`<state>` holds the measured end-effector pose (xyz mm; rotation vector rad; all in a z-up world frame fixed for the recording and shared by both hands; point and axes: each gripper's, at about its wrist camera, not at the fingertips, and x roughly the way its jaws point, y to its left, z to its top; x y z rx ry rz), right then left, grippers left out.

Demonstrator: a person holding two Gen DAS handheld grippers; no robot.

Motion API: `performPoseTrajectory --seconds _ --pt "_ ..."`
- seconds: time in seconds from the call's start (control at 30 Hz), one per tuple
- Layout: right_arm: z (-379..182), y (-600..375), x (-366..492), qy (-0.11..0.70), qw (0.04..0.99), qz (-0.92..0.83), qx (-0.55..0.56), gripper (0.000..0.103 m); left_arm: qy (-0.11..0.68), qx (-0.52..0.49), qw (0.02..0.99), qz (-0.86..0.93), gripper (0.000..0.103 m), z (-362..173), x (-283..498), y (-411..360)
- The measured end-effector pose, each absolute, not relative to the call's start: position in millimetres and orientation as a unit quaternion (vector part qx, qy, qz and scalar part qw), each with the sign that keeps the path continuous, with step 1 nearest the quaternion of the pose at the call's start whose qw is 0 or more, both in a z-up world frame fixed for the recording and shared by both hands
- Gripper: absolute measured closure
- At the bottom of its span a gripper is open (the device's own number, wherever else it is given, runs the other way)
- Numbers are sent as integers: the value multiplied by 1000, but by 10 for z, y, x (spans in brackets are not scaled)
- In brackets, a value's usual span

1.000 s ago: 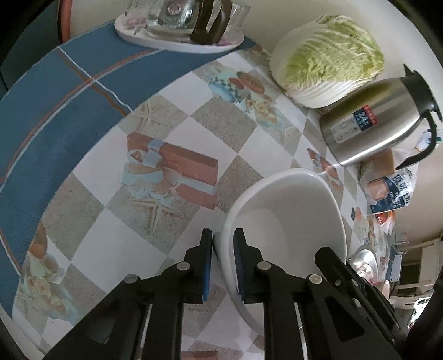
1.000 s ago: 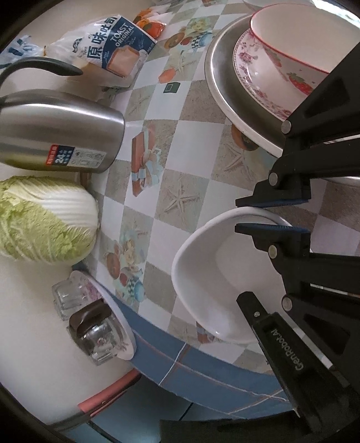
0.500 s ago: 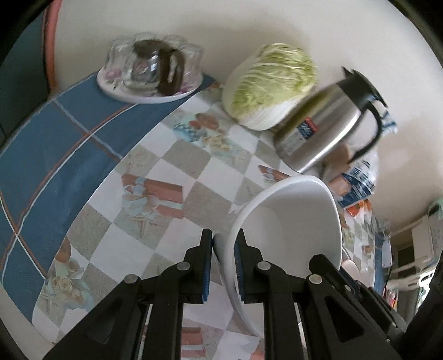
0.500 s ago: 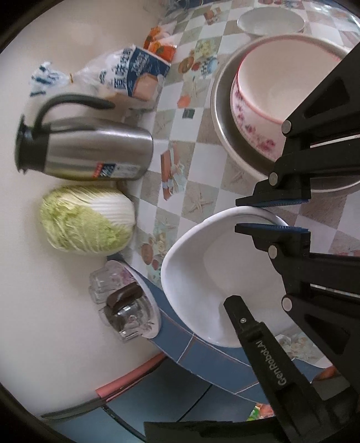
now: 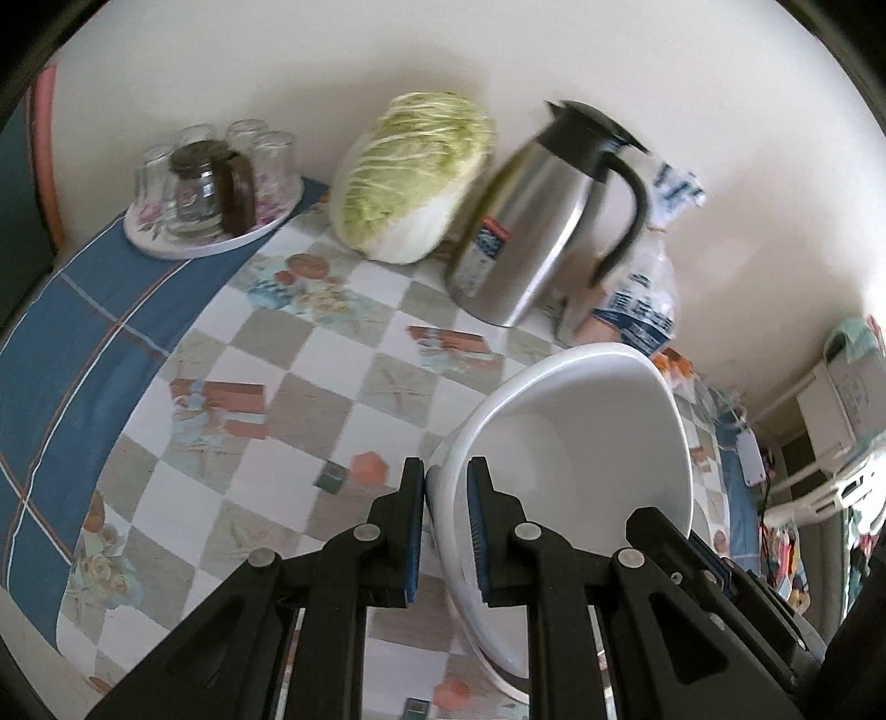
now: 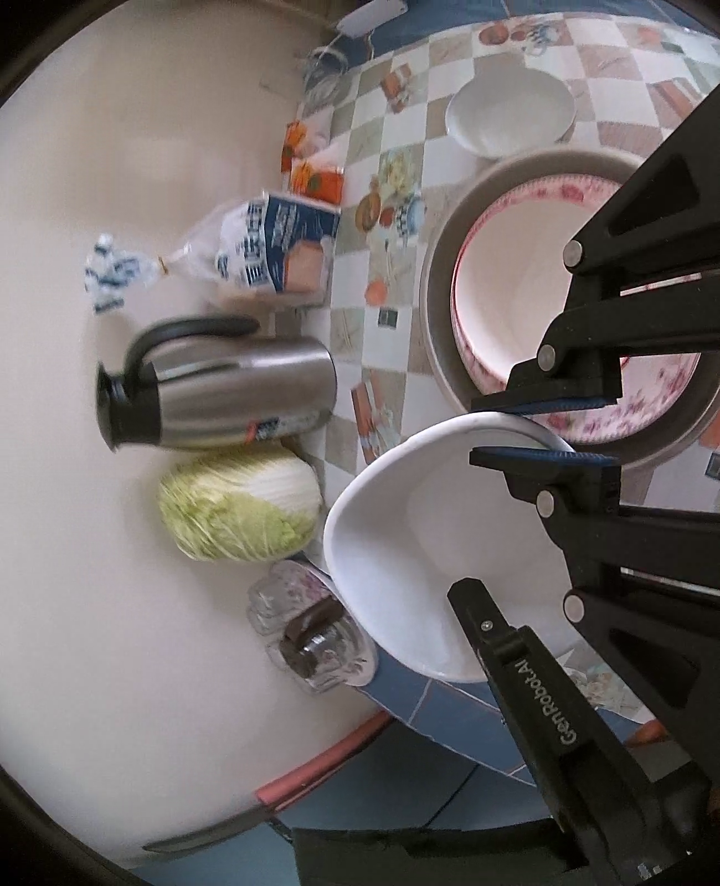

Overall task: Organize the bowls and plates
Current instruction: 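Lift the white square bowl with both grippers and carry it over the steel basin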

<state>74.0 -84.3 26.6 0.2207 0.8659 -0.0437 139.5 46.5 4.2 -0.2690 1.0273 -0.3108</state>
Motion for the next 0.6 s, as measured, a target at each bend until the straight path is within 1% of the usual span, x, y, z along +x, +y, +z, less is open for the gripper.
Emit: performPoseTrajectory --seconds 0.23,0.6 --pt "357 -1168 524 403 905 -39 133 91 479 -97 856 -166 87 161 1259 123" --pt "343 -1534 335 398 901 -42 166 90 478 -72 857 -179 87 200 1132 -185"
